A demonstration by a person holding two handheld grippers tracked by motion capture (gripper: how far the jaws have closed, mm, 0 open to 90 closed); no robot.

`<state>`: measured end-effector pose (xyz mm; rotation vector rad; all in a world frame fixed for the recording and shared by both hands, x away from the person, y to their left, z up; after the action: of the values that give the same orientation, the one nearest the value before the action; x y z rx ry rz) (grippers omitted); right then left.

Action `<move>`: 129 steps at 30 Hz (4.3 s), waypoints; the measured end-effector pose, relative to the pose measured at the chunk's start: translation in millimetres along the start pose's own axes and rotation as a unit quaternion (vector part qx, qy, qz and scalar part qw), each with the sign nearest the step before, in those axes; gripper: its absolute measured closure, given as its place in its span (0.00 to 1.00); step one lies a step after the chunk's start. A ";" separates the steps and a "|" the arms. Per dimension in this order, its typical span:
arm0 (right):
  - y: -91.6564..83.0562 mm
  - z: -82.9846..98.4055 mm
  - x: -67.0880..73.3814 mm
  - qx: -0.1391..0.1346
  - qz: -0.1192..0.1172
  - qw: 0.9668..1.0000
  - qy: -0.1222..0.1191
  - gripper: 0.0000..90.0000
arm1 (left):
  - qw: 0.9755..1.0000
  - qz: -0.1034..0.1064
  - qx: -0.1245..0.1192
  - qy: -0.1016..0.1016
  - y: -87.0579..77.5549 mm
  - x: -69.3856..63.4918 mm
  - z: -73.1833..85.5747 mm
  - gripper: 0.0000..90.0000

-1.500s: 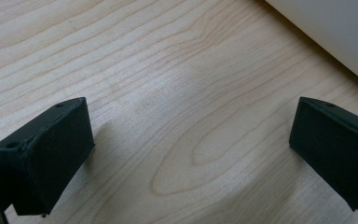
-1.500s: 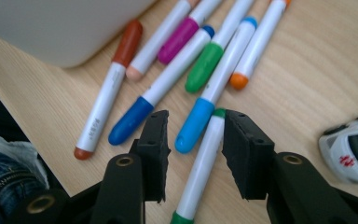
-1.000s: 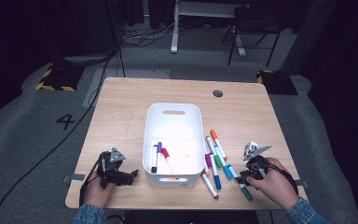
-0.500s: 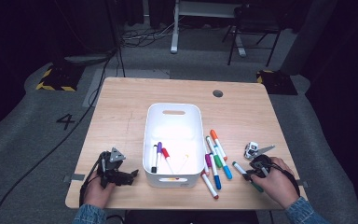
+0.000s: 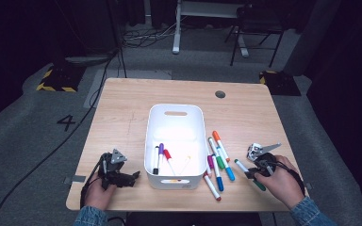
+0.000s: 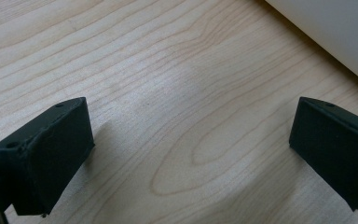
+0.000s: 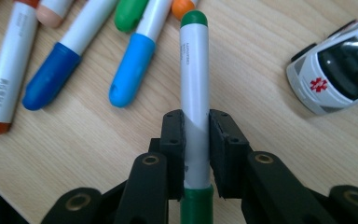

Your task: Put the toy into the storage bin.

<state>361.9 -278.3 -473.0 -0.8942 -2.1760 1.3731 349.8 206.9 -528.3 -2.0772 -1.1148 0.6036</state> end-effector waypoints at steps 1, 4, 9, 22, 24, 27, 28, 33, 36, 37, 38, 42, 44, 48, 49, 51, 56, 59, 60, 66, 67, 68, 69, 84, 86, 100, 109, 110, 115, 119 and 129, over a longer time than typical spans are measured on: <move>-1.4 -1.2 0.6 -0.003 -0.002 1.000 0.001 0.85 | 1.000 0.000 0.000 0.000 0.0 0.0 0.0 0.00; -7.4 -6.0 1.7 -0.014 -0.016 1.000 0.001 0.85 | 1.000 0.000 0.000 0.000 0.0 0.0 0.0 0.00; -19.4 -15.6 5.8 -0.032 -0.022 0.999 -0.007 0.85 | 1.000 0.000 0.000 0.000 0.0 0.0 0.0 0.00; -51.6 -57.3 17.6 -0.088 -0.042 0.995 -0.034 0.85 | 1.000 -0.006 0.001 -0.003 -1.2 -0.1 0.8 0.00; -56.7 -64.5 19.5 -0.095 -0.043 0.994 -0.040 0.85 | 1.000 -0.007 0.000 -0.003 -1.1 -0.4 1.1 0.00; -62.4 -74.5 22.9 -0.103 -0.046 0.992 -0.048 0.85 | 1.000 -0.005 0.001 -0.004 -1.2 -0.6 1.2 0.00; -63.2 -77.4 23.8 -0.106 -0.046 0.992 -0.053 0.85 | 1.000 -0.005 0.000 -0.004 -1.2 -0.6 1.2 0.00; -68.1 -90.7 31.5 -0.117 -0.054 0.990 -0.060 0.85 | 1.000 -0.005 0.000 -0.004 -1.2 -0.6 1.2 0.00; -71.3 -98.9 36.0 -0.127 -0.060 0.988 -0.069 0.85 | 1.000 -0.005 0.000 -0.004 -1.2 -0.5 1.2 0.00; -72.3 -101.4 37.8 -0.128 -0.061 0.988 -0.068 0.85 | 1.000 -0.005 0.000 -0.004 -1.2 -0.6 1.2 0.00; -73.0 -104.1 39.1 -0.131 -0.062 0.987 -0.073 0.85 | 1.000 -0.005 0.001 -0.004 -1.3 -0.5 1.2 0.00; -75.0 -115.0 45.9 -0.133 -0.067 0.985 -0.081 0.85 | 1.000 -0.007 0.000 -0.002 -1.3 -0.1 1.0 0.00; -74.4 -121.0 49.1 -0.134 -0.068 0.984 -0.091 0.85 | 1.000 -0.006 0.000 -0.003 -1.2 -0.2 1.0 0.00; -74.4 -133.6 58.2 -0.132 -0.076 0.983 -0.101 0.85 | 1.000 -0.006 0.000 -0.003 -1.2 -0.2 1.0 0.00; -74.0 -136.2 59.5 -0.135 -0.078 0.982 -0.107 0.85 | 1.000 -0.006 0.001 -0.002 -1.2 -0.1 1.1 0.00; -73.5 -142.1 64.3 -0.135 -0.083 0.982 -0.106 0.85 | 1.000 -0.006 0.001 -0.002 -1.2 -0.1 1.1 0.00; -70.2 -157.8 71.4 -0.135 -0.090 0.979 -0.121 0.85 | 1.000 -0.006 0.000 -0.002 -1.2 -0.1 1.1 0.00; -68.1 -164.7 76.1 -0.133 -0.097 0.979 -0.120 0.85 | 1.000 -0.006 0.001 -0.002 -1.2 -0.1 1.1 0.00; -67.3 -166.7 77.7 -0.131 -0.098 0.979 -0.120 0.85 | 1.000 -0.006 0.001 -0.002 -1.2 -0.1 1.1 0.00; -62.0 -180.1 88.2 -0.131 -0.114 0.977 -0.128 0.85 | 1.000 -0.006 0.001 -0.002 -1.2 -0.1 1.1 0.00; -61.4 -182.4 90.8 -0.131 -0.117 0.976 -0.125 0.85 | 1.000 -0.006 0.001 -0.002 -1.2 -0.1 1.1 0.00; -60.1 -185.4 92.4 -0.135 -0.119 0.975 -0.131 0.85 | 1.000 -0.006 0.001 -0.002 -1.2 -0.1 1.1 0.00; -59.9 -186.8 93.8 -0.133 -0.119 0.975 -0.131 0.85 | 1.000 -0.006 0.001 -0.002 -1.2 -0.1 1.1 0.00; -40.3 -199.6 105.4 -0.134 -0.132 0.972 -0.139 0.85 | 1.000 -0.006 0.001 -0.002 -1.2 -0.1 1.1 0.00; -37.0 -199.7 106.7 -0.131 -0.131 0.972 -0.144 0.85 | 1.000 -0.006 0.001 -0.002 -1.2 -0.1 1.1 0.00; -17.1 -197.0 112.5 -0.107 -0.117 0.974 -0.162 0.85 | 1.000 -0.006 0.001 -0.002 -1.2 -0.1 1.1 0.00; -5.5 -197.8 115.8 -0.093 -0.105 0.973 -0.184 0.85 | 1.000 -0.006 0.001 -0.002 -1.2 -0.1 1.1 0.00; -4.2 -198.1 115.8 -0.092 -0.103 0.972 -0.190 0.85 | 1.000 -0.006 0.001 -0.002 -1.2 -0.1 1.1 0.00; 2.4 -197.4 117.8 -0.089 -0.096 0.970 -0.205 0.85 | 1.000 -0.006 0.001 -0.002 -1.2 -0.1 1.1 0.00; 6.8 -195.9 120.9 -0.077 -0.092 0.970 -0.211 0.85 | 1.000 -0.006 0.001 -0.002 -1.2 -0.1 1.1 0.00; 12.8 -195.7 125.1 -0.082 -0.078 0.972 -0.208 0.69 | 1.000 -0.006 0.001 -0.002 -1.2 -0.1 1.1 0.00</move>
<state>402.6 -61.2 -400.0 -0.5049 -2.6412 1.4162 348.4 207.7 -528.1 -2.0678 -1.1281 0.6038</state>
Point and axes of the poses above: each handheld gripper's, and its own axes: y roughly forward along the jaws, z roughly out of its underside, x roughly to its left, the point moved 3 cm from there along y, roughly forward along the jaws, and after that the axes turned 4 degrees about -y, right-handed, at the moved point
